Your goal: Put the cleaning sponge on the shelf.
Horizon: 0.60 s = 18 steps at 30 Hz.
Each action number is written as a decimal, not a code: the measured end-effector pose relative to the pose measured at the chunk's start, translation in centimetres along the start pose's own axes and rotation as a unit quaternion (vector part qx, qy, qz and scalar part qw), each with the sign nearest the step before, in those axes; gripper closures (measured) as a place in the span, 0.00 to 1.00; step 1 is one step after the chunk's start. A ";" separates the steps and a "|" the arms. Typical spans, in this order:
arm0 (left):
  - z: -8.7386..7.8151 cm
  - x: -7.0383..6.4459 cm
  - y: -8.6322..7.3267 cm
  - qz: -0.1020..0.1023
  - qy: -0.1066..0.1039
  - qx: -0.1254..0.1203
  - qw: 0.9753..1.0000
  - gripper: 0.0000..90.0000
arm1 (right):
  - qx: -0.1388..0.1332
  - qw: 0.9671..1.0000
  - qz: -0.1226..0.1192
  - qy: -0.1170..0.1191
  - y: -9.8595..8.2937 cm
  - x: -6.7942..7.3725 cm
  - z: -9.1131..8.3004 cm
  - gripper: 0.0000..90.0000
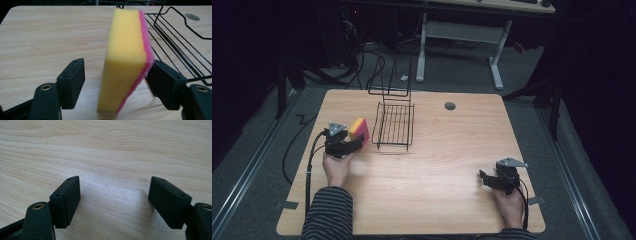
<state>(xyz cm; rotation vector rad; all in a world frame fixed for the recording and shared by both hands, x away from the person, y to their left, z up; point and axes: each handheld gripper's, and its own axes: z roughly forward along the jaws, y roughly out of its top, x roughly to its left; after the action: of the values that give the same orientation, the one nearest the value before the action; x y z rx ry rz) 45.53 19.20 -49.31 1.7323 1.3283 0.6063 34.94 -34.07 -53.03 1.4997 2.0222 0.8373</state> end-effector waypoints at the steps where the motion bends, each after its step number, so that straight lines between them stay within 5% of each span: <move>1: 0.1 0.0 0.0 0.000 0.001 0.000 1.000 0.37 | 0.000 1.000 0.001 0.000 0.0 0.0 0.0 0.29; 18: 1.7 0.3 -0.8 0.004 -0.007 0.012 1.000 0.56 | 0.000 1.000 0.001 0.000 0.0 0.0 0.0 0.29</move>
<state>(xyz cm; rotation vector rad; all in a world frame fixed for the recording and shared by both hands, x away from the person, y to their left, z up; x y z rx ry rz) 46.55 19.01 -50.87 1.7583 1.3244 0.5833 34.93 -34.05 -53.03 1.5025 2.0213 0.8382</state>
